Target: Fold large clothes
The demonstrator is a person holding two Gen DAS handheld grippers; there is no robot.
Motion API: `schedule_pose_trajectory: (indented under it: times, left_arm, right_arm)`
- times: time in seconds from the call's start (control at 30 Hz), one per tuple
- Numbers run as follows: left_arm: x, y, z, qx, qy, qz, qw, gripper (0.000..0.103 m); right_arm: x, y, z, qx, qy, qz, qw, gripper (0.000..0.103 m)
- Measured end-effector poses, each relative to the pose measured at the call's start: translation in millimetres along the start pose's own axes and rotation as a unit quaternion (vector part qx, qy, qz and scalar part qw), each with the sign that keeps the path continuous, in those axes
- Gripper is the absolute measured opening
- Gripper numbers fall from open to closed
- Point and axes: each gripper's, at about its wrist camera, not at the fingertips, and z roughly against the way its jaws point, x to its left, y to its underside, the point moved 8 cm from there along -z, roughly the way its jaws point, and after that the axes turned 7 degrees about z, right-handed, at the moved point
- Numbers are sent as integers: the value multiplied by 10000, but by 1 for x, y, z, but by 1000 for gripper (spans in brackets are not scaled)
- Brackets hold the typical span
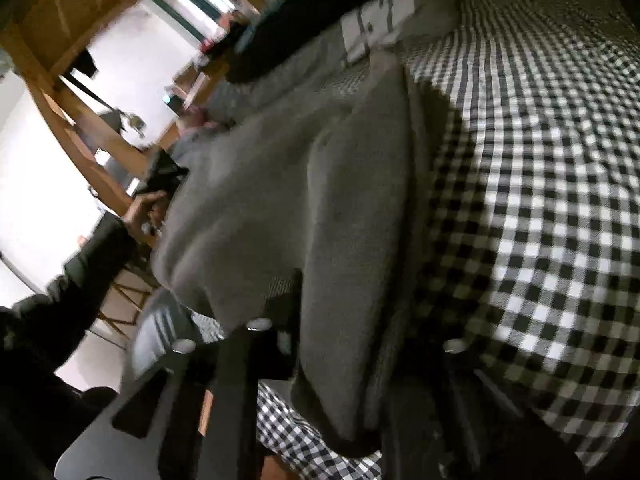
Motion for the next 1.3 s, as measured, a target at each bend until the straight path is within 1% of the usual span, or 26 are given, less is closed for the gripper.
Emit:
schedule_pose_trajectory:
  times: [0.1, 0.23, 0.33, 0.4, 0.43, 0.47, 0.5, 0.53, 0.57, 0.6, 0.63, 0.67, 0.7, 0.73, 0.77, 0.83, 0.87, 0.9, 0.97, 1.0, 1.03, 1.1, 1.17, 1.2, 1.27, 1.3]
  left_arm:
    - [4, -5, 17, -236, 134, 101, 9996, 4]
    - [22, -6, 30, -401, 11, 262, 9989, 4]
    - [33, -4, 35, -443, 27, 353, 9984, 4]
    - [33, -5, 33, -335, 48, 357, 9988, 4]
    - [25, -6, 36, -357, -55, 154, 9992, 5]
    - [15, -7, 44, -448, -121, -41, 9989, 8]
    - [3, -10, 49, -556, -78, -197, 9982, 9]
    - [-12, -13, 62, -731, -84, -467, 9962, 34]
    - [-25, -17, 79, -965, -292, -761, 9920, 89]
    - [-35, -19, 88, -1121, -398, -967, 9882, 97]
    - [-51, -17, 98, -1227, -369, -1228, 9841, 97]
    - [-66, -10, 103, -1184, -262, -1420, 9824, 97]
    - [-81, 6, 102, -1018, -215, -1568, 9821, 97]
    - [-91, 21, 97, -922, -321, -1621, 9819, 97]
    - [-100, 47, 86, -744, -603, -1670, 9813, 97]
    - [-105, 91, 63, -498, -1091, -1760, 9771, 97]
    - [-105, 113, 49, -385, -1318, -1776, 9745, 97]
    - [-102, 144, 28, -236, -1762, -1882, 9659, 97]
    - [-93, 171, 8, -260, -2099, -2027, 9561, 97]
    - [-89, 181, -8, -514, -2621, -2215, 9379, 97]
    - [-85, 184, -13, -732, -2971, -2376, 9219, 97]
    - [-81, 186, -22, -1059, -3449, -2326, 9032, 99]
    - [-81, 187, -22, -1200, -3647, -2305, 8941, 99]
    - [-80, 187, -21, -1221, -3720, -2296, 8911, 99]
    - [-80, 184, -23, -1172, -3710, -2247, 8934, 99]
    - [-77, 183, -21, -1117, -3660, -2205, 8972, 99]
  right_arm:
    - [5, -17, 26, -643, -211, -16, 9977, 8]
    - [-19, 11, 5, -45, 70, -179, 9998, 8]
    - [-25, 22, 11, -153, -120, -407, 9990, 9]
    - [-21, 20, 10, -15, -30, -298, 9996, 14]
    - [-17, 16, 12, 115, 223, -139, 9996, 24]
    - [-11, 9, 17, 206, 427, 75, 9988, 29]
    - [-3, 1, 20, 322, 565, 344, 9973, 29]
    - [3, -4, 21, 427, 680, 513, 9954, 30]
    - [11, -12, 21, 568, 918, 753, 9913, 32]
    - [21, -21, 17, 744, 1162, 1061, 9847, 32]
    - [27, -27, 14, 831, 1230, 1226, 9813, 37]
    - [33, -33, 10, 955, 1274, 1395, 9773, 50]
    - [34, -38, 5, 1104, 1370, 1464, 9735, 58]
    - [30, -42, 5, 1121, 1539, 1467, 9707, 87]
    - [22, -50, 11, 1005, 1835, 1494, 9664, 99]
    - [6, -55, 24, 896, 1896, 1207, 9703, 100]
    - [-7, -59, 37, 683, 1995, 820, 9741, 100]
    - [-12, -62, 44, 504, 2052, 600, 9756, 100]
    - [-7, -71, 49, 198, 2097, 298, 9771, 100]
    - [8, -77, 38, 154, 2187, 387, 9749, 100]
    - [24, -82, 24, 132, 2223, 486, 9737, 100]
    - [56, -87, -17, 281, 2376, 489, 9697, 100]
    - [87, -79, -60, 703, 2327, 748, 9671, 100]
    - [97, -67, -93, 1154, 2562, 882, 9556, 100]
    - [97, -48, -129, 1685, 2822, 1080, 9382, 99]
    - [91, -37, -140, 1845, 3088, 1236, 9248, 99]
